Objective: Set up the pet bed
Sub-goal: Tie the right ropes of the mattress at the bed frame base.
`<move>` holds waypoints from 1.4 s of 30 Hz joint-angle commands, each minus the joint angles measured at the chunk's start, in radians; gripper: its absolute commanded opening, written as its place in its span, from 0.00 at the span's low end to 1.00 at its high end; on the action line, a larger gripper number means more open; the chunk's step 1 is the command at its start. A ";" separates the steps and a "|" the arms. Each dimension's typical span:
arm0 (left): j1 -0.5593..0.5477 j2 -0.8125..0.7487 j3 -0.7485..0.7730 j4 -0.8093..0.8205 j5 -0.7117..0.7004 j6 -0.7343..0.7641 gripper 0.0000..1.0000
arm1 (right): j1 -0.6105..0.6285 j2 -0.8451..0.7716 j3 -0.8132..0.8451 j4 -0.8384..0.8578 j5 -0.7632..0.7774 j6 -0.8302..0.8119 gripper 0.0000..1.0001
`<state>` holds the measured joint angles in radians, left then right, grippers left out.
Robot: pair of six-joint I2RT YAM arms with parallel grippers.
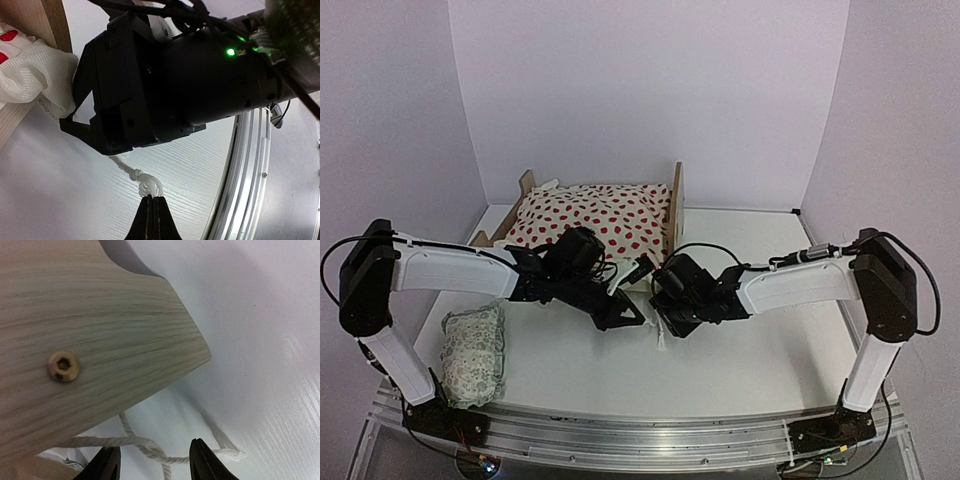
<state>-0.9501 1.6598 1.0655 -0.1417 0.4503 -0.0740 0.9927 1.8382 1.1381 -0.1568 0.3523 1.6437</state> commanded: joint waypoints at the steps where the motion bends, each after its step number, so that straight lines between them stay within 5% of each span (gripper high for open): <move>1: -0.001 -0.039 -0.017 0.045 0.005 0.017 0.00 | 0.005 0.036 0.016 0.008 0.017 0.099 0.48; 17: 0.006 -0.038 -0.026 0.056 -0.001 0.028 0.00 | -0.001 -0.007 0.091 -0.090 -0.021 0.009 0.48; 42: 0.018 -0.023 0.005 0.077 -0.031 0.037 0.00 | 0.002 0.035 0.152 -0.179 -0.056 0.190 0.44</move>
<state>-0.9374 1.6547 1.0382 -0.0929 0.4221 -0.0513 0.9936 1.8732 1.2720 -0.3522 0.2873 1.7850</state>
